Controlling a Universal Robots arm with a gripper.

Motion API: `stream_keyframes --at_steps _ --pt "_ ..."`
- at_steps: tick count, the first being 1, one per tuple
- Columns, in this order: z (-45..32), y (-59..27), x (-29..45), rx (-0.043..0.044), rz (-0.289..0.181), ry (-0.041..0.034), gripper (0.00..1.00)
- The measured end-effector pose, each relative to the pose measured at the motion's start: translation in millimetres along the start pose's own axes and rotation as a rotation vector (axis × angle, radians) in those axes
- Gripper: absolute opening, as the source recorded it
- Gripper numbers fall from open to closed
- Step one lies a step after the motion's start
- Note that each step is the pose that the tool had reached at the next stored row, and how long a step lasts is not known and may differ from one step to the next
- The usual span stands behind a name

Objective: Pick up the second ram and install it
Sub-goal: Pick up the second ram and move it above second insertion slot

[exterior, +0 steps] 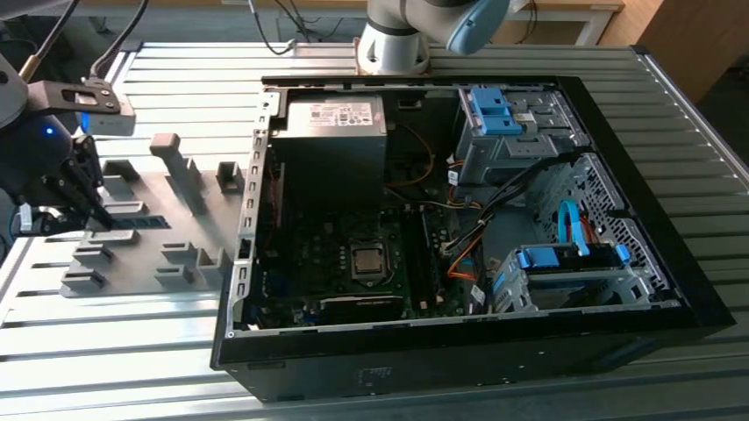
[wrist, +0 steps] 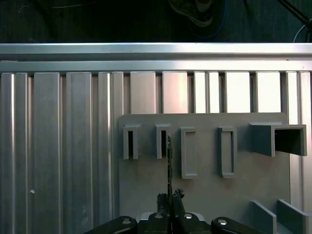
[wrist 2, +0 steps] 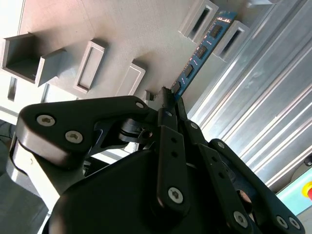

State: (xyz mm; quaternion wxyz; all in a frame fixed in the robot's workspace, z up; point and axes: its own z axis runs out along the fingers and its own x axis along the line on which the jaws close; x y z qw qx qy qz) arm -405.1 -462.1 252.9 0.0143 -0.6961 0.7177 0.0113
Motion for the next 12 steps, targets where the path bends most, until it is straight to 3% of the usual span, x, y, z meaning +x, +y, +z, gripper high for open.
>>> stream_keyframes --at_steps 12 --pt "-9.5 0.0 -0.3 -0.0001 0.000 0.0000 0.14"
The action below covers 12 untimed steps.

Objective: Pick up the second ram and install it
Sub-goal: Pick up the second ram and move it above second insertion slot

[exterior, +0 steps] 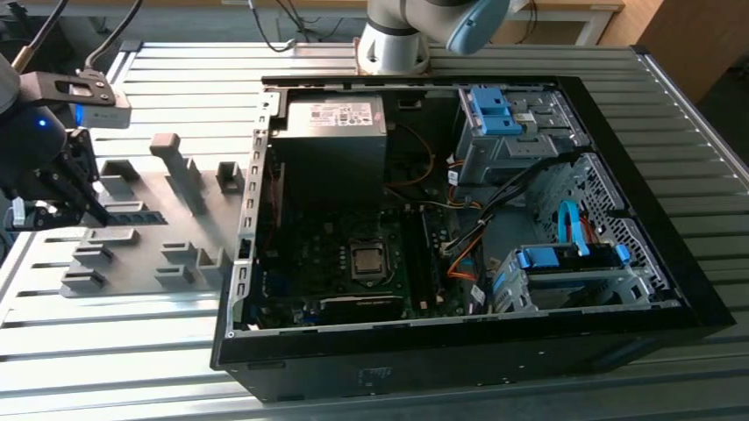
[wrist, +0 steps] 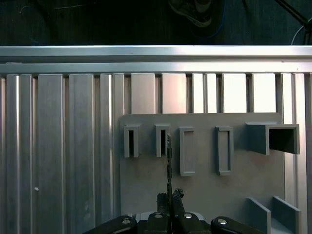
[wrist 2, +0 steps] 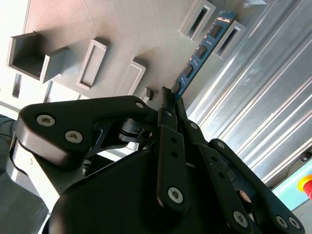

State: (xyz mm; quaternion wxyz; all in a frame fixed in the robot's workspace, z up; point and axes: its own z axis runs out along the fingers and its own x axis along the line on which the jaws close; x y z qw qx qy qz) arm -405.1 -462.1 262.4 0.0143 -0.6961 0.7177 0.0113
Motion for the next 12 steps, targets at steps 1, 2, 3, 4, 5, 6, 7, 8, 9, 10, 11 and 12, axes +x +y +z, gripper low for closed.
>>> stream_keyframes --at_steps 1,2,3,4,5,6,7,8,9,10,11,12 --pt "-0.8 0.0 0.0 0.0000 0.000 0.0000 0.14" --pt "-1.6 0.0 0.0 0.0000 0.000 0.0000 0.14" --pt "-2.4 0.0 -0.1 0.0000 0.000 0.0000 0.14" --pt "-3.1 0.0 -0.1 0.0000 0.000 -0.0001 0.14" --pt "-3.8 0.0 -0.1 0.0000 0.000 0.0000 0.14" --pt "-4.6 0.0 -0.2 0.0000 0.000 0.0000 0.14" --pt "-5.4 0.0 -0.2 0.0001 0.000 0.0000 0.14" --pt "-6.2 0.0 -0.2 0.0000 0.000 0.0000 0.14" --pt "-7.1 0.0 -0.3 0.0000 0.000 0.0000 0.14" --pt "-8.0 0.0 -0.3 -0.0001 0.000 0.0000 0.14" --pt "-8.9 -0.1 -0.3 0.0000 0.000 0.0000 0.14" --pt "-9.8 -0.1 -0.4 0.0000 0.000 0.0000 0.14"
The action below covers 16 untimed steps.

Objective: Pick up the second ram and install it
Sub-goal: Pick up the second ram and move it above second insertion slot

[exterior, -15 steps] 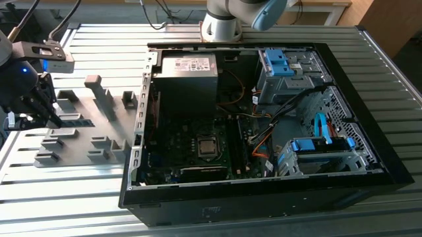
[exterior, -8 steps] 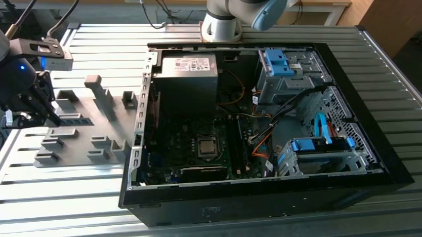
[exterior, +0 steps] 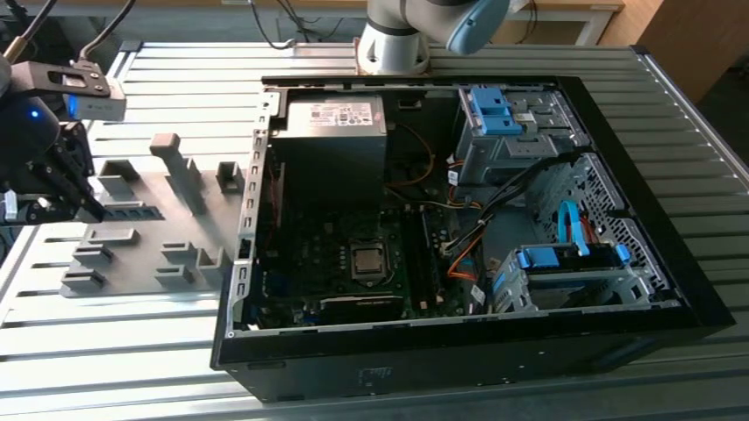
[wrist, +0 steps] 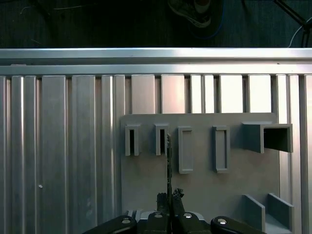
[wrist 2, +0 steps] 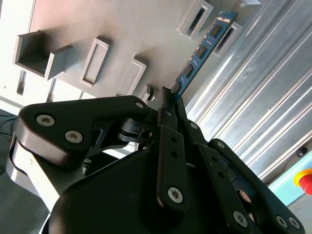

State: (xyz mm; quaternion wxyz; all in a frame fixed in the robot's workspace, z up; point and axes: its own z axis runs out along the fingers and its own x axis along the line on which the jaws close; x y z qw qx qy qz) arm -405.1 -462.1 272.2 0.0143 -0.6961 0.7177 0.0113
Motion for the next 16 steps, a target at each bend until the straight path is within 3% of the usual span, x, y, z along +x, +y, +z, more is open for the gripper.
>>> stream_keyframes --at_steps 16 --pt "-14.5 0.0 -0.5 0.0001 0.000 0.0000 0.14"
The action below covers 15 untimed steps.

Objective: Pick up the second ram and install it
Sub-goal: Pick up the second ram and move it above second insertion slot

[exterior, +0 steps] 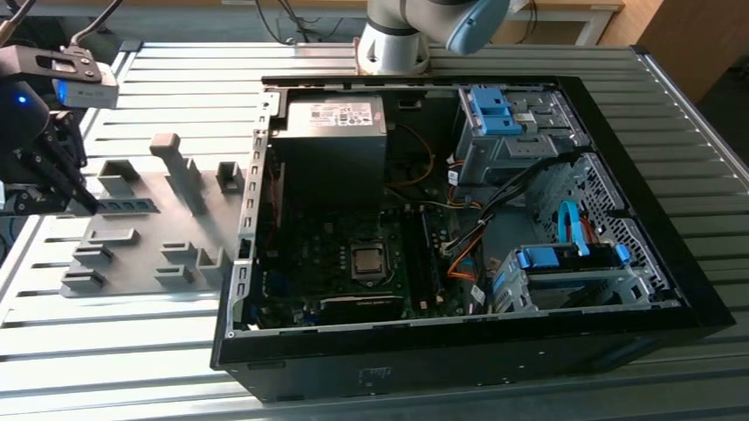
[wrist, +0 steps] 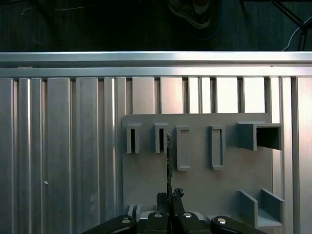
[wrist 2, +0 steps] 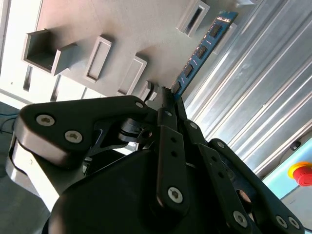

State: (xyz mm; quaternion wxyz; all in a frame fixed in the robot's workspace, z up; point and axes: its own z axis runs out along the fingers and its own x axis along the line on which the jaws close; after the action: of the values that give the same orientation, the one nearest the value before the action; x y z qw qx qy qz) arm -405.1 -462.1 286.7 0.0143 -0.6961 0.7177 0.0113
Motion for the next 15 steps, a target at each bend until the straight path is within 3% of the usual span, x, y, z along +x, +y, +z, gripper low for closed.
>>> stream_keyframes --at_steps 15 --pt "-12.0 -0.1 -0.5 0.0000 0.000 0.0000 0.14"
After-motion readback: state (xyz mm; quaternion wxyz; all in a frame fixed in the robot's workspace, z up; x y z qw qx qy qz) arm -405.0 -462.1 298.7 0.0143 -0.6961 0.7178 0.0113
